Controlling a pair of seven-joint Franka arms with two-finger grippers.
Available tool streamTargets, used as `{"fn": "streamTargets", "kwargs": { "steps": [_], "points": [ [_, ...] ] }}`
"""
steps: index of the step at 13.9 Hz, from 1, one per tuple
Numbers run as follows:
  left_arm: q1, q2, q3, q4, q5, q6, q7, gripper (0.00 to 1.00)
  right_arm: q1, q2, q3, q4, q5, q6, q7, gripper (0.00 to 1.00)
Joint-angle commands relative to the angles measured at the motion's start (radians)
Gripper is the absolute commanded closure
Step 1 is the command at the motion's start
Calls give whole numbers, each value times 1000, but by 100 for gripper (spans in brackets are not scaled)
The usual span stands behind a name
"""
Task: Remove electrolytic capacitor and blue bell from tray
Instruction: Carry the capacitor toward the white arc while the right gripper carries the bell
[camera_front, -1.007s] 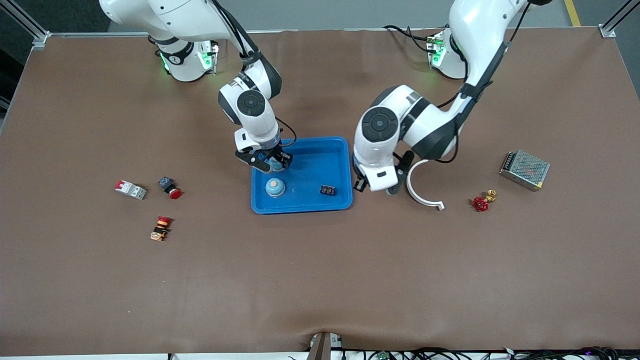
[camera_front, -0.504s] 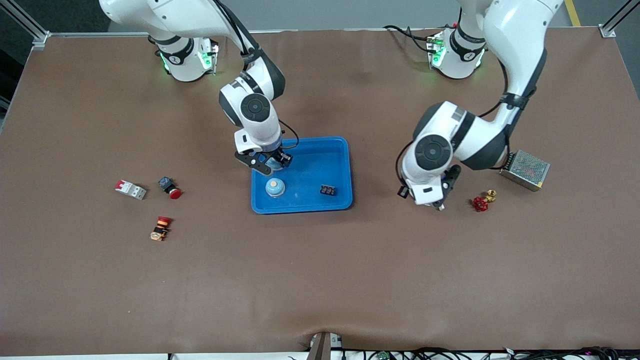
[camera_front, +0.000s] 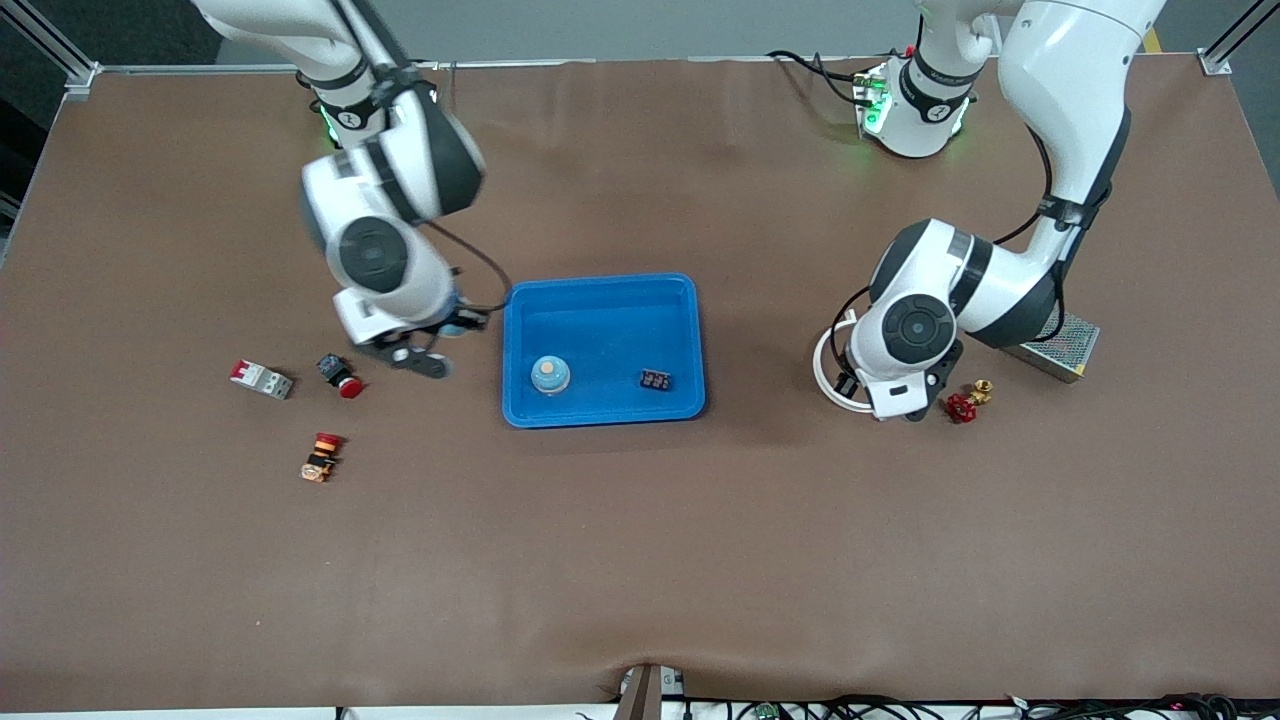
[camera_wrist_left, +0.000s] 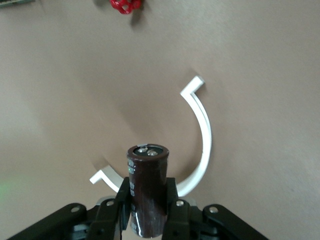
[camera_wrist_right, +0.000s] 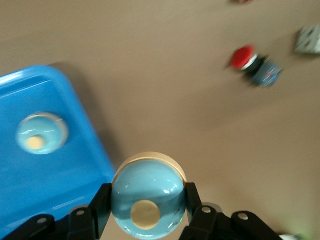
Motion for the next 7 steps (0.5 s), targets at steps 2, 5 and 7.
{"fn": "streamTargets", "kwargs": {
  "steps": [2,5,7],
  "points": [
    [38,-35,-8,-60,17,17,26,100,-149,-64,15,-32,-4,-50,-317,100],
    [73,-35,-8,-118,19,78,58,100,-271,-58,15,-23,-65,-38,-513,100],
    [109,-32,-8,-158,19,141,85,100,-356,-41,15,23,-72,-13,-641,100]
  ]
}}
